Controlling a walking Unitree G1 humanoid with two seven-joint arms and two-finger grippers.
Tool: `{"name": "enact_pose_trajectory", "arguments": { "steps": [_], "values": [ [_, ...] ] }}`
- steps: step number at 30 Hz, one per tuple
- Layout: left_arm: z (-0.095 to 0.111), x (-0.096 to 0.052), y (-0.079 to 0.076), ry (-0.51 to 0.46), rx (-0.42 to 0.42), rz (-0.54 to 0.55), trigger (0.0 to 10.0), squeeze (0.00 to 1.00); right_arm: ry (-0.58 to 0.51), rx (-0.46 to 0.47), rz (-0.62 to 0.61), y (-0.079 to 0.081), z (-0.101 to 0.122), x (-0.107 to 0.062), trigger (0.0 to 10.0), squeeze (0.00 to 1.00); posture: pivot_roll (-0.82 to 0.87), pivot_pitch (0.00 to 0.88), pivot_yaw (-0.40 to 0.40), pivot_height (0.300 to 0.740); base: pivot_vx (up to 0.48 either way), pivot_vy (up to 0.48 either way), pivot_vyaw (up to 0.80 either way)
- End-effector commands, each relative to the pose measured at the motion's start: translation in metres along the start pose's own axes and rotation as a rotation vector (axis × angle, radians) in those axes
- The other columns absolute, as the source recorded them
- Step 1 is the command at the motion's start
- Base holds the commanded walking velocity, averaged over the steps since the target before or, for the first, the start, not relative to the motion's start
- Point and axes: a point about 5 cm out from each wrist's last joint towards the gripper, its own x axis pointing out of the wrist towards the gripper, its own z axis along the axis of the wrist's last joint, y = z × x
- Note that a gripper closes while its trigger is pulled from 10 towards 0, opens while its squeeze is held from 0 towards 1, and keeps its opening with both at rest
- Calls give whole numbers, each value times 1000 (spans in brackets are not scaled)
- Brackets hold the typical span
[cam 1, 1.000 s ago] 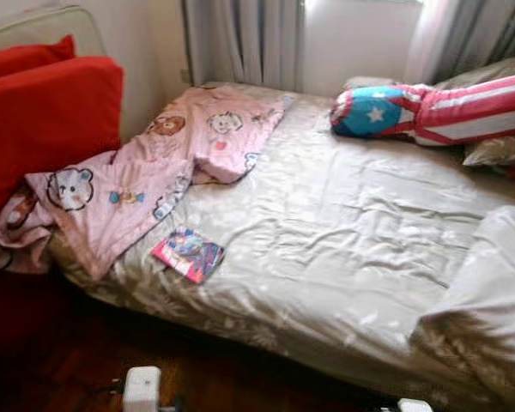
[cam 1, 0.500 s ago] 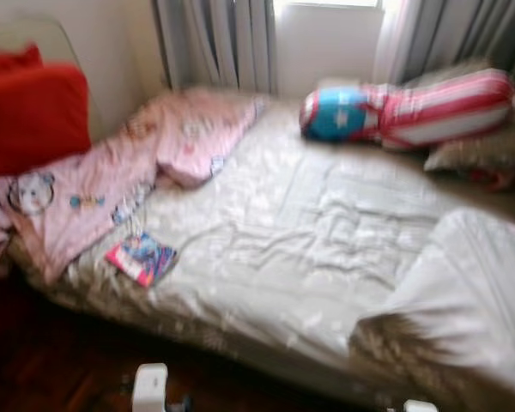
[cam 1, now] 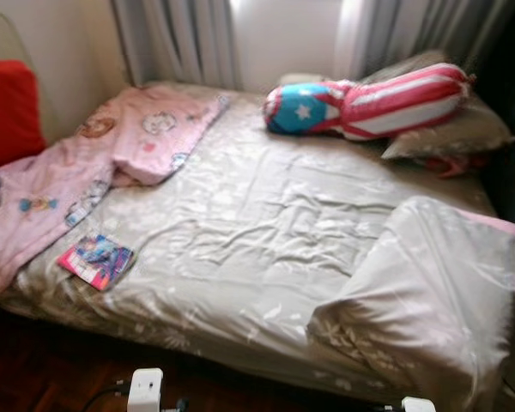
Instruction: Clean up the room
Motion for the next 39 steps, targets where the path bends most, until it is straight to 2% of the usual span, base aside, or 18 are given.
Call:
{"name": "enact_pose_trajectory", "arguments": {
  "steps": [1, 4, 6, 31, 39],
  "values": [
    [-1, -1, 2, 8, 13, 0, 10000, 0, 15, -5, 2, 1, -3, -1, 10000, 0, -90, 0, -15, 738, 0, 0, -706],
    [0, 0, 3, 4, 40, -4, 10000, 0, 17, -7, 3, 1, -4, -1, 10000, 0, -88, 0, -15, 738, 0, -160, -706],
    [-1, -1, 3, 7, 30, 1, 10000, 0, 17, -8, 3, 1, -4, -1, 10000, 0, -88, 0, -15, 738, 0, -480, -703],
    [0, 0, 3, 3, 12, 2, 10000, 0, 19, -5, 5, 1, -3, 0, 10000, 0, -84, 0, -18, 738, 0, 0, -701],
    [0, 0, 3, 4, 2, 1, 10000, 0, 10, 2, 4, 1, -3, 0, 10000, 0, -85, 0, -16, 738, 0, 0, -52]
  ]
}}
